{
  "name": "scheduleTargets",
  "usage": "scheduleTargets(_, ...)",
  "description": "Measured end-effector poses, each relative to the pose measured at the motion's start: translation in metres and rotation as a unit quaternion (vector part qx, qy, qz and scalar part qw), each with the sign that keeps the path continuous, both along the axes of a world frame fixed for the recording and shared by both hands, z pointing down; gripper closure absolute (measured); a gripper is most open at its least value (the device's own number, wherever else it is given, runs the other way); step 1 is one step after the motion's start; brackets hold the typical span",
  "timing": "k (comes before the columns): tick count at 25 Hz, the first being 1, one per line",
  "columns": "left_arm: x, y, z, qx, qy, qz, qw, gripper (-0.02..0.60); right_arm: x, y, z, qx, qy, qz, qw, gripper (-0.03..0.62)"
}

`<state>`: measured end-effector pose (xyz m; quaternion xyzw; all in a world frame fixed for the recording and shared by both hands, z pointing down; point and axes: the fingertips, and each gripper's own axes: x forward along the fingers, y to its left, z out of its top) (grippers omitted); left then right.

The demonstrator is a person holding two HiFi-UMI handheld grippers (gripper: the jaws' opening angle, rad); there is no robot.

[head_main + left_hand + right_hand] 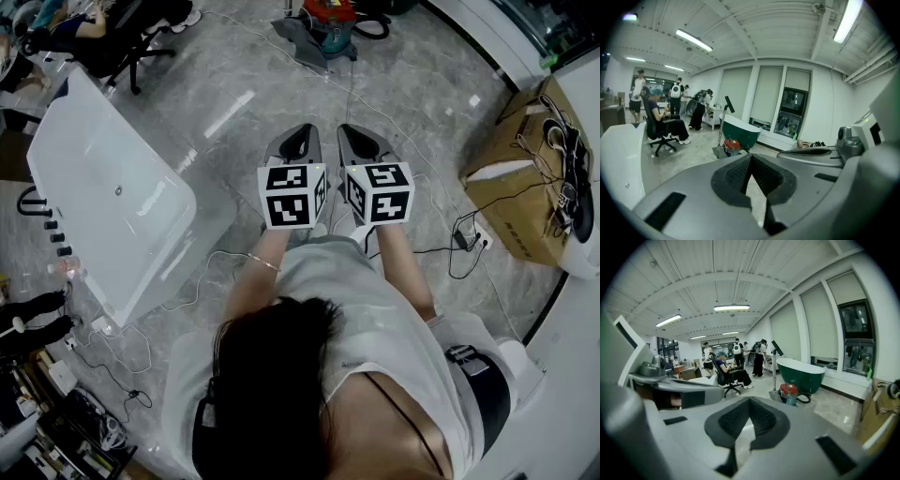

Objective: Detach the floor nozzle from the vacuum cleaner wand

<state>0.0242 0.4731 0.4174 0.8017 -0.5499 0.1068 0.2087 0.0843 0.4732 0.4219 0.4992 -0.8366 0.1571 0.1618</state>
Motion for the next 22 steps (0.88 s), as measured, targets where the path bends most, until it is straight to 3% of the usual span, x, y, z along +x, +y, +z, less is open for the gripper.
scheduleTargets(22, 0.007, -0.012, 0.006, -0.008, 0.005, -0.010, 0.9999, 0.578, 0.008, -0.009, 0.010, -0.018, -0.028, -0.006, 0.999, 0.579)
